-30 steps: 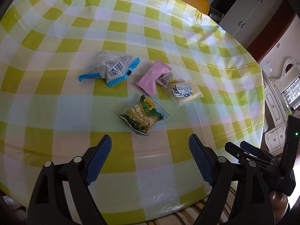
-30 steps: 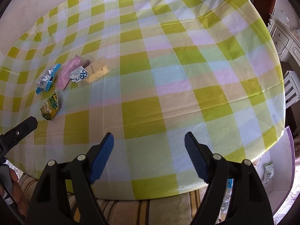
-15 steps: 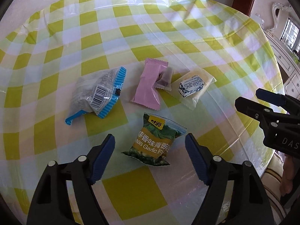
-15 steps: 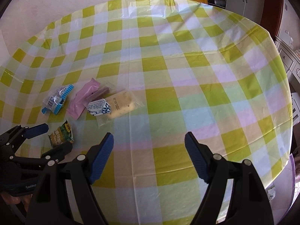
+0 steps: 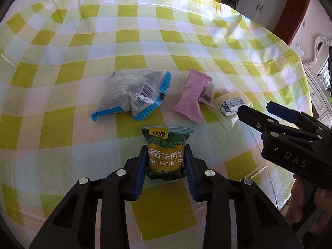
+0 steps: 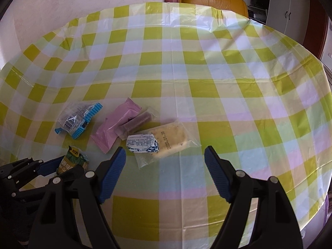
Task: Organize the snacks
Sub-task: 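Grasp the green garlic chip packet with the left gripper while the right gripper grasps the small white packet, then carry both held packets toward the white box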
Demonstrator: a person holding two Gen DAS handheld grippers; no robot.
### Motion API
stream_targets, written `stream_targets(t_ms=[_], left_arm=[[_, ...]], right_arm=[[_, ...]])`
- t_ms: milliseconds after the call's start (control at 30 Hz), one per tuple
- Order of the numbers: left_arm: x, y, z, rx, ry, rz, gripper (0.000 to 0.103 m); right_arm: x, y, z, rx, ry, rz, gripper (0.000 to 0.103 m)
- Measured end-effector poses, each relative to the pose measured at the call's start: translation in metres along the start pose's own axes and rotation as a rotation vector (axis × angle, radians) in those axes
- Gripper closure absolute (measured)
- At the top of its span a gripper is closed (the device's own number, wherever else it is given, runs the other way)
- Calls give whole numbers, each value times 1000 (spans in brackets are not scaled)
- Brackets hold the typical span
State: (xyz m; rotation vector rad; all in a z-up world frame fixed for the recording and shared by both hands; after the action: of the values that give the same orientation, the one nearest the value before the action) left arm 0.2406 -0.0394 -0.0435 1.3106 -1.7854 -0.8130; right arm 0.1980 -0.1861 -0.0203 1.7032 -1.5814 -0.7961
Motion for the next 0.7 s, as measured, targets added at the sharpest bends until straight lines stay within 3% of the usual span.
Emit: stream_targets(t_ms=[300,500,567,700], left_arm=[[-14,5,0,32,66,20,70],[-16,6,1,41,78,34,70],[-16,7,1,44,77,36,70],[-16,9,2,53,79,40,70]], right_arm=[[-19,-15,-3,-3,29,56,27],[-21,-25,-4,-32,23,60,51],[-21,-25,-3,-28,30,70,68],[-19,-22,-1,-29,25,52,68]])
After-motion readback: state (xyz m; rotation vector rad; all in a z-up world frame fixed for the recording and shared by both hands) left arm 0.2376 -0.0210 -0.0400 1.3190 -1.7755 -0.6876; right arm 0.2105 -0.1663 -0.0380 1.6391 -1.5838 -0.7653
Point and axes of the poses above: each gripper's, at about its wrist camera, not at the fingertips, and y roughly against the way its jaws point, x to its right, z to its underside, the point moved 2 cm from there along -y, roughly the way its jaws point, and after that the axes turned 3 degrees about -x, right-handed, at the moved point
